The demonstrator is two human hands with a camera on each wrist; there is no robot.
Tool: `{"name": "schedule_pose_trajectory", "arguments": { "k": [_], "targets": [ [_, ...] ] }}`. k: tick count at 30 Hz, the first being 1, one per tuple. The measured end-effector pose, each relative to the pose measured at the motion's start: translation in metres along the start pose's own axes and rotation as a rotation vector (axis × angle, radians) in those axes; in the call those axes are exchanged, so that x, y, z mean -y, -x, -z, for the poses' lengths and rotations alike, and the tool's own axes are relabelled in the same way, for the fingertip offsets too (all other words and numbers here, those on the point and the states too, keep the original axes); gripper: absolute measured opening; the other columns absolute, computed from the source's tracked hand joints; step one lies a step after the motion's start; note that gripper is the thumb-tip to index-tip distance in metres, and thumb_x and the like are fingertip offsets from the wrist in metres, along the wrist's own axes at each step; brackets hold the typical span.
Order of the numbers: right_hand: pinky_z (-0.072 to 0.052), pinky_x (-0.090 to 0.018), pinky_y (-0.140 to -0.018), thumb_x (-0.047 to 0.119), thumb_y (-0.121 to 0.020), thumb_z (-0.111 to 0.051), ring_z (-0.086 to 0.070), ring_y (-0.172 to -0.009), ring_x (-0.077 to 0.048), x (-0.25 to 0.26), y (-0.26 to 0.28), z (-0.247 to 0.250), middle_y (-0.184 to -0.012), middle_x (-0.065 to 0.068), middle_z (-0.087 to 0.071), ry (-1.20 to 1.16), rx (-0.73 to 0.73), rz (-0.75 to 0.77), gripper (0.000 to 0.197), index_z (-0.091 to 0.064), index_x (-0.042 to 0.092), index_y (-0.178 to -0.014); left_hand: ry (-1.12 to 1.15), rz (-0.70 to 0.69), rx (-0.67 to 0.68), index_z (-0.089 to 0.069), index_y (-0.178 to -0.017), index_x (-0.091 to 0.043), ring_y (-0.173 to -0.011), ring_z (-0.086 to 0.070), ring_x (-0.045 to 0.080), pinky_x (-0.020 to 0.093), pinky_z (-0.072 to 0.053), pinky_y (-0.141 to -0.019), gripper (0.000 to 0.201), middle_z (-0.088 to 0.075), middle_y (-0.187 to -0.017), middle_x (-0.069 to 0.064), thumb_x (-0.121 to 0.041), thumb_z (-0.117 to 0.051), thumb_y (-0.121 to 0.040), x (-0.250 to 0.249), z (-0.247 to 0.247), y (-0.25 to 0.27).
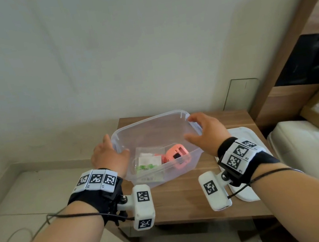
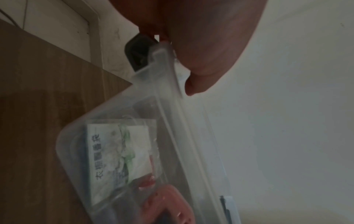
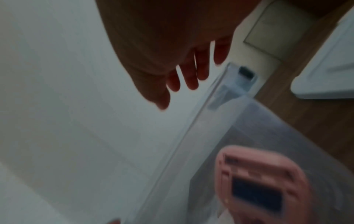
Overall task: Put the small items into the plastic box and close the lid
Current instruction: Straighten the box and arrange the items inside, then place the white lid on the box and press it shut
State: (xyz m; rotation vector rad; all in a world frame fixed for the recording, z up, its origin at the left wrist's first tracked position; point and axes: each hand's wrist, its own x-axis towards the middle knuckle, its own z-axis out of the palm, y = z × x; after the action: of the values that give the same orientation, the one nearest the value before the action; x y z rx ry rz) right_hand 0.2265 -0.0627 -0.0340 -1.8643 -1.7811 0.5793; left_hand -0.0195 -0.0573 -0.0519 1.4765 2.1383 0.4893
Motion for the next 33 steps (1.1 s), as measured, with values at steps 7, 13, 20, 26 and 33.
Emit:
{"name": "schedule_pose_trajectory", "arguments": {
  "k": [7, 13, 20, 26, 33],
  "targets": [
    [-0.043, -0.038, -0.096, 0.023, -0.085, -0.053, -0.049, -0.12, -0.029, -0.056, 0.002, 0.013, -0.128, -0.007, -0.058, -0.01, -0.184, -0.369, 0.039, -0.055, 0.016, -0.123, 0.011, -0.002, -0.009, -0.025, -0.147, -0.011, -0.135, -0.036, 0.037, 0.045, -0.032, -0.112, 0.07, -0.034, -0.147, 0.018, -0.026, -0.055, -0.085, -0.006, -0.005, 0.009],
    [-0.049, -0.043, -0.091, 0.022, -0.085, -0.051, -0.05, -0.115, -0.034, -0.101, 0.014, 0.0, -0.123, -0.014, -0.055, 0.21, -0.005, -0.674, 0.043, -0.047, 0.017, -0.127, 0.012, -0.028, -0.01, -0.04, -0.133, -0.005, -0.127, -0.041, 0.039, 0.047, -0.036, -0.108, 0.052, -0.044, -0.138, 0.018, -0.005, -0.046, -0.081, -0.004, -0.011, 0.005],
    [-0.042, -0.05, -0.1, 0.015, -0.084, -0.05, -0.044, -0.121, -0.039, -0.116, 0.015, -0.016, -0.131, -0.018, -0.044, 0.35, 0.067, -0.805, 0.044, -0.044, 0.009, -0.127, 0.017, -0.063, 0.009, -0.029, -0.146, -0.016, -0.134, -0.04, 0.035, 0.046, -0.038, -0.109, 0.064, -0.035, -0.15, 0.011, -0.001, -0.039, -0.085, -0.004, -0.012, -0.002],
    [-0.049, -0.047, -0.092, 0.016, -0.08, -0.053, -0.055, -0.109, -0.04, -0.122, 0.013, -0.014, -0.119, -0.021, -0.056, 0.287, 0.031, -0.797, 0.042, -0.046, 0.007, -0.121, 0.04, -0.071, 0.011, -0.033, -0.144, -0.016, -0.132, -0.043, 0.035, 0.048, -0.04, -0.107, 0.062, -0.039, -0.148, 0.011, 0.0, -0.039, -0.084, -0.004, -0.013, -0.004],
    [-0.045, -0.032, -0.063, 0.023, -0.079, -0.064, -0.056, -0.072, -0.029, -0.123, 0.022, 0.006, -0.072, -0.008, -0.055, 0.199, 0.003, -0.732, 0.033, -0.058, 0.004, -0.105, 0.063, -0.083, 0.032, -0.03, -0.146, -0.018, -0.133, -0.044, 0.035, 0.048, -0.041, -0.106, 0.062, -0.037, -0.152, 0.01, -0.001, -0.038, -0.087, -0.005, -0.011, -0.003]
  ]
}}
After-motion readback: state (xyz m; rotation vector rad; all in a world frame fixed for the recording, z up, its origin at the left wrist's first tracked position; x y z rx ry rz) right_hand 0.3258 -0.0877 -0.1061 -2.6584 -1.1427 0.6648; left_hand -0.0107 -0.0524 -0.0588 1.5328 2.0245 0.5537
